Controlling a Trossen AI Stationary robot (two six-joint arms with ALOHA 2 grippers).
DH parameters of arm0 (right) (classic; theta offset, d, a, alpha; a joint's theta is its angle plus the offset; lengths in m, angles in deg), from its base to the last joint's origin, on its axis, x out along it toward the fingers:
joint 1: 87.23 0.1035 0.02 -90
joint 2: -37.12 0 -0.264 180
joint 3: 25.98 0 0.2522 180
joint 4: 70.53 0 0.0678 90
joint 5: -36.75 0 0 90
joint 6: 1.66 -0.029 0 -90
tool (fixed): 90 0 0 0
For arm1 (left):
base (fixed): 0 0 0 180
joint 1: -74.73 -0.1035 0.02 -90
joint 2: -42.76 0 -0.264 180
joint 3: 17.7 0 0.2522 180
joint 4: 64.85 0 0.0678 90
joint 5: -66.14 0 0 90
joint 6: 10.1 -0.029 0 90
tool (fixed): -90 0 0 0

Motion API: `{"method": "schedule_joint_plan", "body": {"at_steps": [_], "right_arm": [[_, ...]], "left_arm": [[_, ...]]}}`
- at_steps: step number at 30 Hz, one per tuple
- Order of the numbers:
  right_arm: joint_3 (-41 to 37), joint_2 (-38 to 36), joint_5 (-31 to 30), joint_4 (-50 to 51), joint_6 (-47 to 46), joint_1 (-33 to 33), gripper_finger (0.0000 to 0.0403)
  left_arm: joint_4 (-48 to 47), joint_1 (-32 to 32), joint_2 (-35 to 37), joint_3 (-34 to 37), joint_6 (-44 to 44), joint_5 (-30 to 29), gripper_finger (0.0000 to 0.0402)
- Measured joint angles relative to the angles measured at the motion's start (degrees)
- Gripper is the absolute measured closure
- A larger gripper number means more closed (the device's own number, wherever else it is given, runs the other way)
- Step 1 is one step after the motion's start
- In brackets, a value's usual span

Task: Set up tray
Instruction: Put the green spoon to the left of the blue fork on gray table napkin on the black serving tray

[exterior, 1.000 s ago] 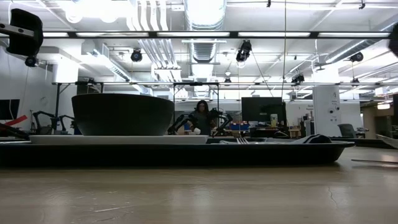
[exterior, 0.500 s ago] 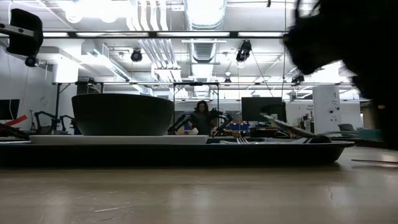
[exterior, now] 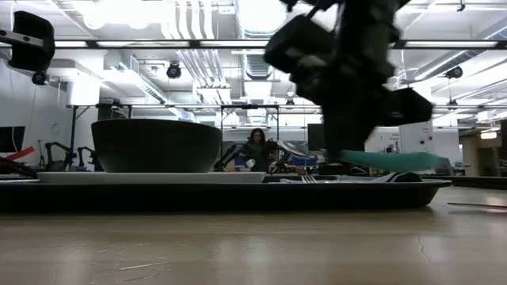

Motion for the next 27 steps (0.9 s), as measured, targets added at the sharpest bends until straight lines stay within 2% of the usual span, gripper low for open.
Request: {"method": "schedule_joint_plan", "body": {"at_steps": [11, 27], "right_arm": [[1.15, 0.0, 0.02, 0.09, -4.2, -7.96, 0.0369], [1.13, 2.82, -3.02, -0.14, -10.37, -11.26, 0.0369]], "left_arm": [[0.0, 0.0, -0.01, 0.0, 0.0, 0.02, 0.0331], [0.0, 0.0, -0.01, 0.0, 0.0, -0.01, 0.0331]]}}
